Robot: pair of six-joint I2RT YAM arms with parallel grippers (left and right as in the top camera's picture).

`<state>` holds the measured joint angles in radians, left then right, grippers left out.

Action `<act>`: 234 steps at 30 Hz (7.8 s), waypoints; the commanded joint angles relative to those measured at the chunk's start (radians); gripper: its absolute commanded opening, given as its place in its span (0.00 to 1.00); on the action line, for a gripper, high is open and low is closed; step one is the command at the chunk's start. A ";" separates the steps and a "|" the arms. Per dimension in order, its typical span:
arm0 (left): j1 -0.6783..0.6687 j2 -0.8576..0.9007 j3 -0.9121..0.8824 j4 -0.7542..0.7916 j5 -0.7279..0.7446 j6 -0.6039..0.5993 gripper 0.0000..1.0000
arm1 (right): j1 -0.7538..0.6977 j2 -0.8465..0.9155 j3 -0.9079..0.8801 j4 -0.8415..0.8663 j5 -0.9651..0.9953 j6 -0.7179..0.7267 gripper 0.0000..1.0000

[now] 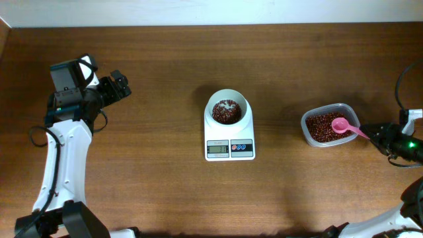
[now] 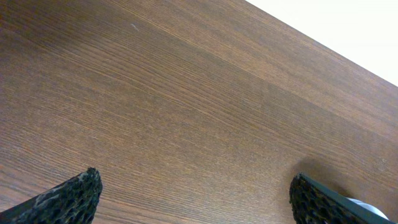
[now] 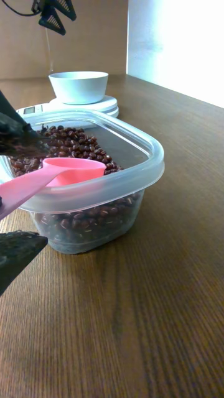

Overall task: Scoop item into bowl and weigh 50g on scale
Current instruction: 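Lower the right gripper and grasp the pink scoop handle, then drag the pink scoop through the beans to fill it, then lift the filled scoop and carry it left over the white bowl, then tip the scoop to pour beans into the white bowl, then return the empty scoop right into the bean tub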

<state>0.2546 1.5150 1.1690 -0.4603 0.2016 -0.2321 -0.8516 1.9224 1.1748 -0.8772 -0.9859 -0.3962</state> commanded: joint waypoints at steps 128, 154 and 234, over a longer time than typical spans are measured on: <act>0.003 0.002 0.014 0.002 -0.008 -0.009 0.99 | 0.139 -0.069 0.253 -0.414 -0.164 -0.016 0.04; 0.003 0.002 0.014 0.002 -0.008 -0.010 0.99 | 0.891 -0.069 0.253 0.192 -0.153 0.530 0.04; 0.003 0.002 0.014 0.002 -0.008 -0.009 0.99 | 0.480 -0.138 0.579 -0.651 0.798 0.405 0.04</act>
<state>0.2546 1.5150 1.1690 -0.4603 0.2016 -0.2317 -0.3935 1.8091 1.7538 -1.5352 -0.1707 0.0006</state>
